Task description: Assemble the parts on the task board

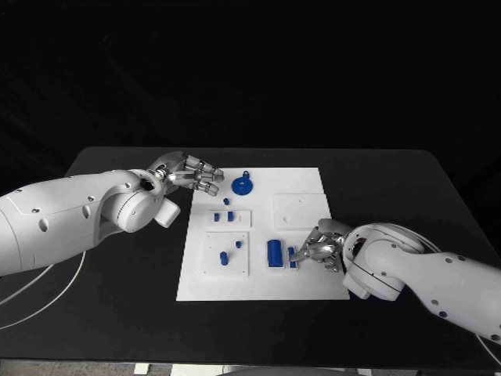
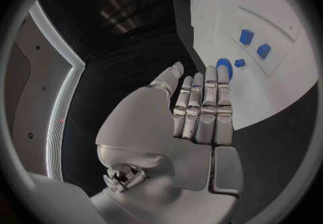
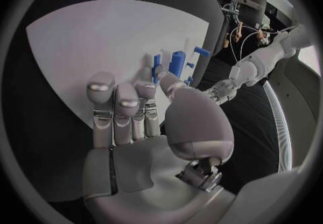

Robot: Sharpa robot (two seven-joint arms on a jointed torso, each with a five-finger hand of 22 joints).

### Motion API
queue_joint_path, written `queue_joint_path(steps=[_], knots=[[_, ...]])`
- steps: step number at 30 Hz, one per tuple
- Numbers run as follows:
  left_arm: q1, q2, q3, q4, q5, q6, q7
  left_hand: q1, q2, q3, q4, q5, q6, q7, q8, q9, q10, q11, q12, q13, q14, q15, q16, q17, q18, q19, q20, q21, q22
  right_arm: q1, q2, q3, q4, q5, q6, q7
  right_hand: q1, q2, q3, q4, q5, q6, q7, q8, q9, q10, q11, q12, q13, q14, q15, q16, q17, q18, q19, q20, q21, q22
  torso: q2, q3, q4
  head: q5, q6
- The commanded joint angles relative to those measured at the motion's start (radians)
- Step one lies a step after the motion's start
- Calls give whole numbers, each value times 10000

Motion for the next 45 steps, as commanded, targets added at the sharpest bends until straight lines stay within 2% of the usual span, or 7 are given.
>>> queue_joint_path(steps=[1,5,9,18,32,37,45], knots=[[6,12,6,13,-34,125,31,4,-71,15,41,-20,-93,9,-26,2,-62,-26,44,0,-76,-20,-36,10,53,93,9,-37,-9,-116,-7,-125,-147,-207,141,-110,-301,-91,-103,162,16,-46,9,-71,-29,-12,-15,-46,-6,16,-69,-47,12,-124,559,-69,-19,741,-4,-2,-1,-16,12],[6,17,6,10,-34,125,41,4,-71,15,41,-20,-93,9,-26,2,-62,-26,44,0,-76,-20,-36,10,53,93,9,-37,-9,-116,-67,-136,-175,21,-79,99,-1286,-686,-445,1050,17,-110,69,-71,-29,-24,17,-74,-25,6,-69,-77,-14,-111,556,-73,-54,732,-5,-4,0,-31,44],[6,9,6,3,-15,25,125,4,-71,15,41,-20,-93,9,-26,2,-62,-26,44,0,-76,-20,-36,10,53,93,9,-37,-9,-116,-206,-132,-247,641,-494,686,-529,-934,-3111,3643,871,-475,159,-67,-8,-266,75,-413,-368,-55,-33,-564,-467,8,515,-13,-555,544,-14,-6,-5,-65,135],[6,42,6,-75,709,-519,704,43,-26,72,23,-21,100,-47,-4,11,226,-125,52,-2,12,-66,-36,16,36,117,-27,-13,-42,175,-406,135,-862,2701,-1524,3326,-263,-736,-4467,3741,1228,-1487,452,-63,-5,-923,237,-1401,-1386,-307,4,-1958,-1325,265,413,52,-2904,-385,-60,-8,-26,-171,496],[14,333,8,-810,2101,-1006,1532,34,4,204,0,-49,339,-135,-27,1,621,-261,25,-5,-180,-63,-47,-53,-107,-164,-17,-63,15,1423,286,305,-3682,5997,-1403,7335,229,804,-5293,1322,1621,-1663,633,-72,-18,-1243,617,-4038,-5970,-1141,542,-5767,-4454,286,-651,632,-7144,-5040,-503,-13,-164,-244,1111],[28,645,15,-1417,2623,-1105,1892,-61,-104,162,58,-442,47,-147,-42,-18,100,-163,16,-8,-972,105,-59,-142,-176,-642,210,-147,-255,1715,1027,311,-5199,6924,-653,8221,922,1462,-4969,852,1398,-2384,1094,-56,-52,-2468,1547,-7006,-9686,-2828,1727,-9593,-7201,159,-3853,1786,-7237,-8767,-666,45,-204,-198,1471],[32,1476,38,-2774,3354,-1072,2391,-105,10,-1879,223,-1097,-1688,-490,-75,-69,-1140,-300,80,26,-2843,184,-67,-178,557,-1886,1398,-106,-2305,1850,2185,318,-7175,7891,64,9118,678,1558,-4062,259,1403,-3203,889,-92,-71,-3840,1734,-7494,-10562,-4076,2068,-10055,-10005,2089,-5715,4005,-6998,-12410,-885,158,-203,-175,1894]])
